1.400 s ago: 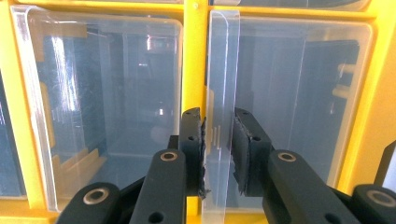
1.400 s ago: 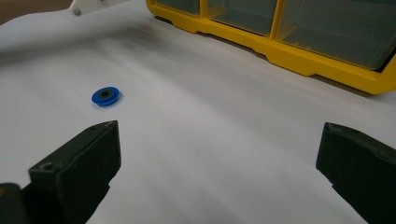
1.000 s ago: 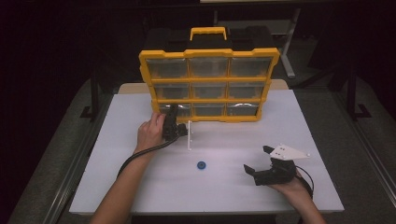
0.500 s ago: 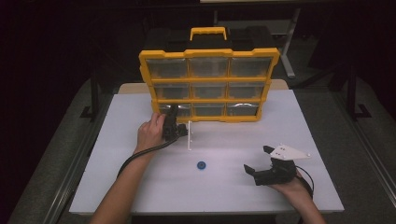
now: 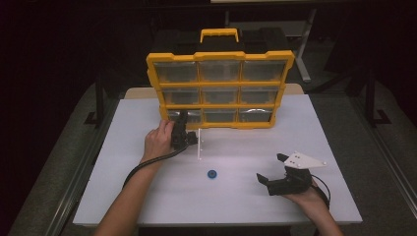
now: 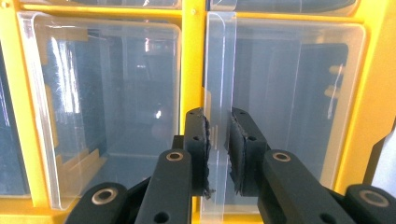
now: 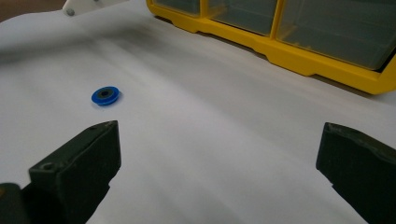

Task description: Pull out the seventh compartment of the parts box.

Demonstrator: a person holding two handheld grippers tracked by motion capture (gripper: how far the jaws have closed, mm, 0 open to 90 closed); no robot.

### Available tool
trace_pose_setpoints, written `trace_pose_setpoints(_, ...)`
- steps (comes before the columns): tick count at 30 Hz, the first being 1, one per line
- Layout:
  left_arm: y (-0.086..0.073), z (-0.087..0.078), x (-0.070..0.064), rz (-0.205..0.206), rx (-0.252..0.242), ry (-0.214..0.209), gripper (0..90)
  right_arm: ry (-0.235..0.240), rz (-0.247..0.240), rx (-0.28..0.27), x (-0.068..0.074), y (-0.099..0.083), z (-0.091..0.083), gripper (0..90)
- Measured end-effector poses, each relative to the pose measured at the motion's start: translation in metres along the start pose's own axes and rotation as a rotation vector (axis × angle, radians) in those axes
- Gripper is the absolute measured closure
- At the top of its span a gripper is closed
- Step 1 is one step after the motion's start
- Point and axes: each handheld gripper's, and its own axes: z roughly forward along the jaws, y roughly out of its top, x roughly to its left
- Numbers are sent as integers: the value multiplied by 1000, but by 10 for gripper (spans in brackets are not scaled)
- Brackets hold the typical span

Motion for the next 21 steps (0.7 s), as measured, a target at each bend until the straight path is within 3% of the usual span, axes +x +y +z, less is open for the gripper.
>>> trace_pose_setpoints(21, 1, -8, 0, -7, 0, -9, 783, 0, 1, 0, 0, 0, 0, 0)
